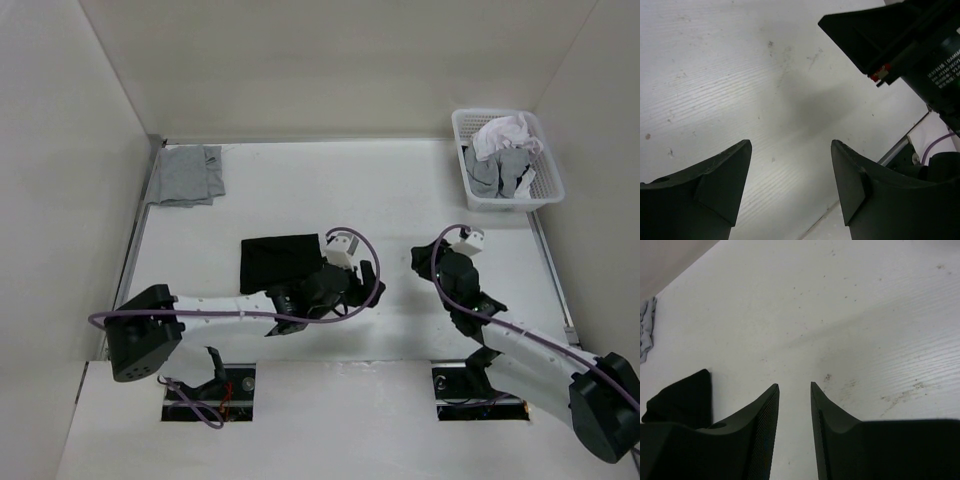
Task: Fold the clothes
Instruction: Fold the tank top
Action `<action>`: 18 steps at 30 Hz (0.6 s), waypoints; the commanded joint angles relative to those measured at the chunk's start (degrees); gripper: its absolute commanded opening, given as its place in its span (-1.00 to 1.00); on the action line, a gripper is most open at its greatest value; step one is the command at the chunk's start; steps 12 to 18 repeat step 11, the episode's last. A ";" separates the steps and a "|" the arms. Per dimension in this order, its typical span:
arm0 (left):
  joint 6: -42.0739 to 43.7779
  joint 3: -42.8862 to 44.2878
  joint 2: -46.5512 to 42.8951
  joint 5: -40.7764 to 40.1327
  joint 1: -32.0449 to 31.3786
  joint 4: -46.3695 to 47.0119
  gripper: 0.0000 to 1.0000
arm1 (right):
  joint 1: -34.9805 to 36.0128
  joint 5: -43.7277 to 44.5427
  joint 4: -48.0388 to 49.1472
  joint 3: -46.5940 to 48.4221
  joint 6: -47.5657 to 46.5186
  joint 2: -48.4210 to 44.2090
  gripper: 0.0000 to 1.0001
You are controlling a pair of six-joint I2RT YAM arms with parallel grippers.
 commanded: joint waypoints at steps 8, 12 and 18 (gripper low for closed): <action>2.59 3.87 0.21 -0.84 -1.00 3.66 0.23 | -3.32 -1.07 2.17 -1.07 1.83 -0.90 -0.05; 2.77 2.29 -1.45 -1.45 -1.09 3.57 0.29 | -3.32 -1.24 2.17 -0.98 1.83 -0.46 -0.02; 2.77 2.29 -1.45 -1.45 -1.09 3.57 0.29 | -3.32 -1.24 2.17 -0.98 1.83 -0.46 -0.02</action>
